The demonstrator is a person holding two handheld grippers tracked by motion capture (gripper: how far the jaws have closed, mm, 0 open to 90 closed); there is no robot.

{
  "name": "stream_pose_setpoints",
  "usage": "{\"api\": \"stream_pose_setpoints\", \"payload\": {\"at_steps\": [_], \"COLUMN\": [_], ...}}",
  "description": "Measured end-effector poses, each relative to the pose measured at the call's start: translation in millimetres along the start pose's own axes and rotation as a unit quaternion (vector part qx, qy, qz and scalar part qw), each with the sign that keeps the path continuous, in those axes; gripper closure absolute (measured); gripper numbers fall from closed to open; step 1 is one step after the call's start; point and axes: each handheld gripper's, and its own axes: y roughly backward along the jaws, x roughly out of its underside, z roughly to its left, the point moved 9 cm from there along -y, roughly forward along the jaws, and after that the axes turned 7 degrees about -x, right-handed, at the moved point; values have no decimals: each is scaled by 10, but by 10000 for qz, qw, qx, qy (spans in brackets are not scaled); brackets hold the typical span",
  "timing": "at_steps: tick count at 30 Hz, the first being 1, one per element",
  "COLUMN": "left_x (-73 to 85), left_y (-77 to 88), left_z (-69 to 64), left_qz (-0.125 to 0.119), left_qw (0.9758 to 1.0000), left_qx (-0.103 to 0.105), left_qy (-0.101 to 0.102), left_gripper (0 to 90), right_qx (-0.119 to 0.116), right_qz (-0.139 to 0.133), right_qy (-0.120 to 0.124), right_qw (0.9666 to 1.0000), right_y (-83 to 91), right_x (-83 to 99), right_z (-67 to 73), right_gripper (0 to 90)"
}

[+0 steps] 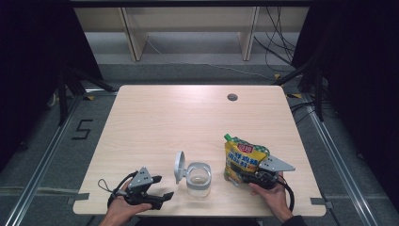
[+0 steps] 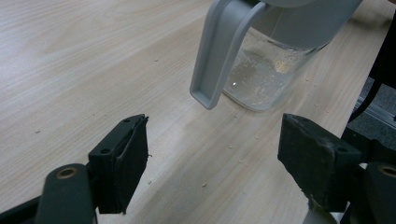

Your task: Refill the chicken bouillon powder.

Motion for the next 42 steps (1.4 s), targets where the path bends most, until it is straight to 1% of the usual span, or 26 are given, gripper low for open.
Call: {"api": "stream_pose_setpoints", "payload": {"at_steps": [1, 4, 5, 6, 8, 9, 10, 11, 12, 13, 14, 19, 20, 22, 23, 24, 25, 26, 28, 31, 33, 34, 36, 39, 41, 42], "left_x": [-7, -9, -3, -1, -7, -16, -18, -18, -21, -21, -21, -22, -21, -16, -16, -11, -4, -5, -5, -8, -4, -4, -1, -12, 1, -4], "left_y": [-8, -6, 2, 11, 14, 11, 12, 14, 12, 13, 13, 14, 14, 16, 16, 14, 17, 17, 10, 8, 11, 11, 16, 8, 4, 2], "left_z": [-6, -4, 10, 12, 23, 8, 7, 9, 8, 10, 10, 15, 15, 16, 16, 5, 15, 16, 15, 11, 15, 14, 17, 9, 34, 19], "left_qz": [-48, -49, -2, 24, 3, -46, -55, -57, -78, -80, -80, -101, -99, -67, -67, -43, -3, -8, -31, -49, -25, -24, 1, -66, -12, -47], "left_qw": [10000, 10000, 10000, 10000, 9999, 10000, 9999, 9999, 9999, 9999, 9999, 9999, 9999, 10000, 10000, 10000, 10000, 10000, 10000, 10000, 10000, 10000, 10000, 10000, 10000, 10000], "left_qx": [28, 29, -8, -6, 3, 20, 22, -4, 11, 4, 4, -6, -7, -3, -3, -9, -18, -18, -7, -2, -6, -5, -17, 3, -56, -15], "left_qy": [18, 0, -33, -56, -163, -85, -88, -90, -88, -90, -90, -63, -65, -58, -58, 34, -19, -47, -32, 5, -28, -29, -44, 19, -63, -29], "left_gripper": [238, 238, 237, 238, 238, 238, 238, 238, 238, 238, 238, 238, 237, 238, 238, 238, 237, 238, 238, 238, 238, 237, 237, 237, 237, 237], "right_qx": [-40, 107, 177, -13, 16, -48, 29, 85, 54, -11, -11, 158, 125, -37, -37, 103, 40, 152, 124, 308, 343, 413, 515, 579, 700, 736], "right_qz": [8, -20, -164, -54, 75, 12, 110, 150, 69, 56, 56, 247, 132, 229, 229, 184, 198, 210, 277, 559, 700, 718, 954, 1013, 1208, 1258], "right_qy": [34, -26, 127, 99, 72, 166, 305, 216, 297, 146, 146, 400, 570, 675, 675, 720, 836, 965, 1037, 1632, 1773, 2017, 2214, 2520, 2814, 2811], "right_qw": [10000, 9999, 9996, 9999, 9999, 9999, 9995, 9996, 9995, 9999, 9999, 9988, 9982, 9975, 9975, 9972, 9963, 9950, 9941, 9845, 9811, 9759, 9691, 9607, 9494, 9486], "right_y": [-3, 10, -1, 4, 25, 13, 25, 44, 45, 50, 50, 144, 151, 192, 192, 238, 243, 258, 273, 297, 318, 319, 347, 362, 381, 391], "right_x": [-6, -13, -54, -44, -45, -62, -57, -50, -66, -70, -70, -124, -170, -193, -193, -233, -252, -274, -283, -315, -315, -336, -328, -372, -386, -385], "right_z": [1, -2, -9, 29, 58, 60, 31, 36, 34, 75, 75, 109, 113, 145, 145, 157, 176, 172, 194, 247, 291, 283, 311, 322, 338, 355], "right_gripper": [454, 460, 465, 475, 484, 486, 487, 489, 492, 493, 493, 494, 494, 494, 494, 494, 495, 495, 495, 495, 495, 495, 495, 495, 496, 496]}}
